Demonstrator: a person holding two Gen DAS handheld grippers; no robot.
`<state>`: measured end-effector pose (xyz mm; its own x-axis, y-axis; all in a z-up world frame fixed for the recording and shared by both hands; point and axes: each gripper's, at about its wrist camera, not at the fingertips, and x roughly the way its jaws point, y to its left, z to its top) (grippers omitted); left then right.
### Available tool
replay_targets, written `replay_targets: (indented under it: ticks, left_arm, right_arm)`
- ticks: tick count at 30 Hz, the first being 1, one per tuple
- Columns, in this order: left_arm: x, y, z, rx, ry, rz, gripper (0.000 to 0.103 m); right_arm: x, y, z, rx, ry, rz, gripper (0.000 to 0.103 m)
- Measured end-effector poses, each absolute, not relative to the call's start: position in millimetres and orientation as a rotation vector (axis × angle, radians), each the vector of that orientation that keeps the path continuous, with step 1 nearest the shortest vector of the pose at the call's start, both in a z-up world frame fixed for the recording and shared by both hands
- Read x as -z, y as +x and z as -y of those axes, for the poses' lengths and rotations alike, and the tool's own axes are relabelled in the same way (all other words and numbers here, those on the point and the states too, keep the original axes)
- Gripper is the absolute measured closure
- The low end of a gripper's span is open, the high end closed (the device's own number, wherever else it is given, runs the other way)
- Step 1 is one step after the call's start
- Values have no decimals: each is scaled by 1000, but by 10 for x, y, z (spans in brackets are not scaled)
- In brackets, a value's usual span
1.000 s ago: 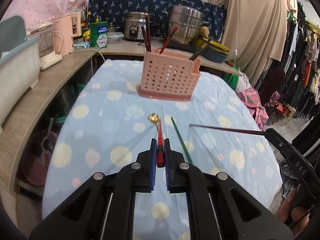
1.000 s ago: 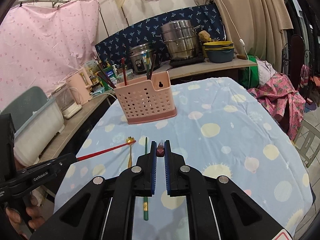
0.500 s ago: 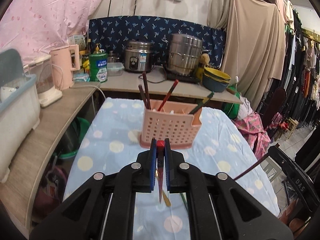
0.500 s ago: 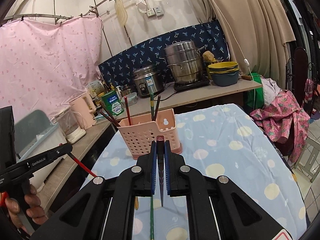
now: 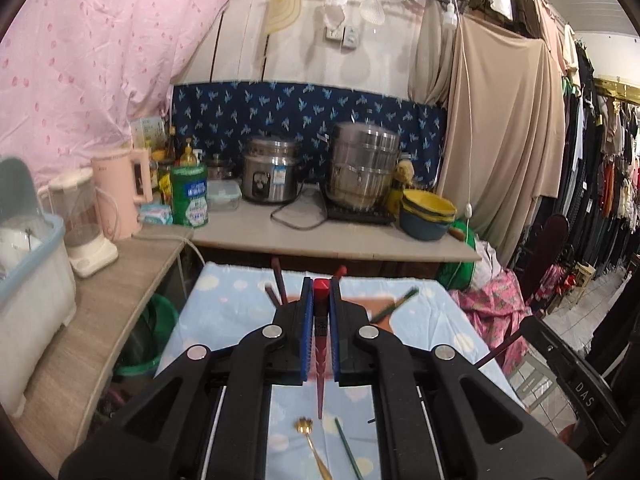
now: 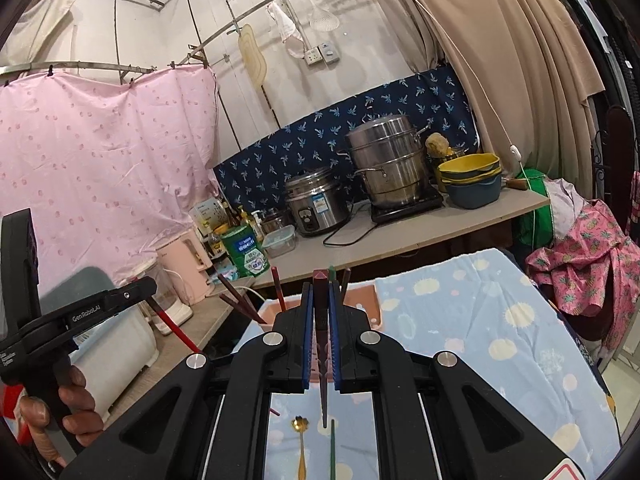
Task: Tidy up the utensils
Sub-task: 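Carry the red chopstick to the holder with the left tool while the right tool carries its chopstick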
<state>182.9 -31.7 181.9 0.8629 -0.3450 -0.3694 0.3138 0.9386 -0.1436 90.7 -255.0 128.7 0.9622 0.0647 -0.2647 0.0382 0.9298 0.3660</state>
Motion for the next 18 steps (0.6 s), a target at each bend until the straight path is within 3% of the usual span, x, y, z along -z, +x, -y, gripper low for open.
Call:
replay_targets:
  ticks: [11,18]
  left_arm:
    - [-2384,2218,297,311,-125,-239,96]
    - [-2444,2551,411,266,-119,-188,96]
  right_arm:
    - [-1775,1357,2641,-22,398,-121,96]
    - [-1900,1750,2663,-3,390,-105,96]
